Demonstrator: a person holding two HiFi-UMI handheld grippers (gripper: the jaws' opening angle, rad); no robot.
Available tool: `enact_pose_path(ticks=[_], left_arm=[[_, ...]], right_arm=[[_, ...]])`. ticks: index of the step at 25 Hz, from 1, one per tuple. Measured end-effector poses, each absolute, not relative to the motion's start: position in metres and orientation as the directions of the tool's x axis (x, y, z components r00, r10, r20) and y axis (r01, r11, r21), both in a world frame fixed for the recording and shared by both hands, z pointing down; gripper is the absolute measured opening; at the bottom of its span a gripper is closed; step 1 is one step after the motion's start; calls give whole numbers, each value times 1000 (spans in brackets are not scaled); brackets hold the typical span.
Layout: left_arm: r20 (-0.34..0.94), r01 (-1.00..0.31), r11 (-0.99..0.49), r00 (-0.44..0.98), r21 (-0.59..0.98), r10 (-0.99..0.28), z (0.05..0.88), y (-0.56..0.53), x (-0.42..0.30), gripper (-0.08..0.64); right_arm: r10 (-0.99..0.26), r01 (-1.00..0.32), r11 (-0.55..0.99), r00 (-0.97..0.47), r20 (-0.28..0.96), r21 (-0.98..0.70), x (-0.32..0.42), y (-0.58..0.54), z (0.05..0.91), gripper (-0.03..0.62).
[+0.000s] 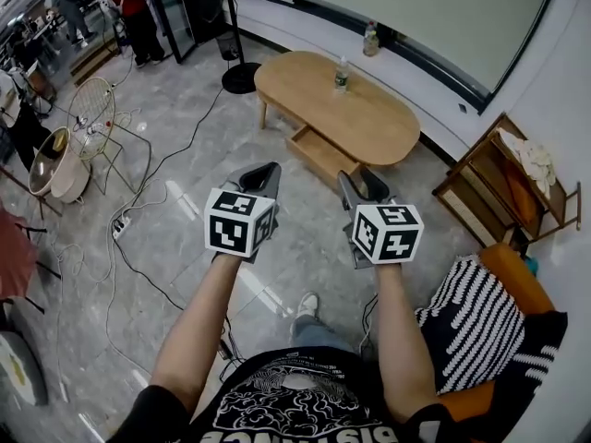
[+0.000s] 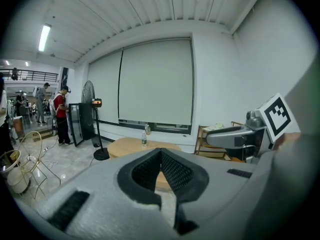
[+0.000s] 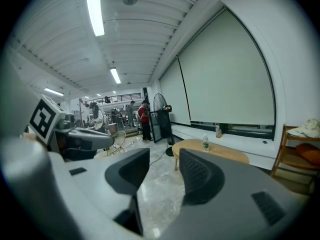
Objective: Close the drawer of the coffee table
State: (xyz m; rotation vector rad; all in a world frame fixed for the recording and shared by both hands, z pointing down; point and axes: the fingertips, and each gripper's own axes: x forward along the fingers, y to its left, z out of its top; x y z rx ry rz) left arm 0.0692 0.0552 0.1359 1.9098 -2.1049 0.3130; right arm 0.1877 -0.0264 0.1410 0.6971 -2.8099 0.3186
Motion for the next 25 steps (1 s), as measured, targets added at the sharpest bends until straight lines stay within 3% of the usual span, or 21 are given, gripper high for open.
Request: enact_pose_path(ticks=[11,25], left_arm=[[358,-998,70,-66,-2,-931,134,-53,34,5],[358,-1000,25,-22,3,-933,139,-130,20,5]], right_arm=[[-411,-472,860,-866,287,-194,143,-121,155,267],[-456,-522,829,-839,296,-202,133,-192,165,282]])
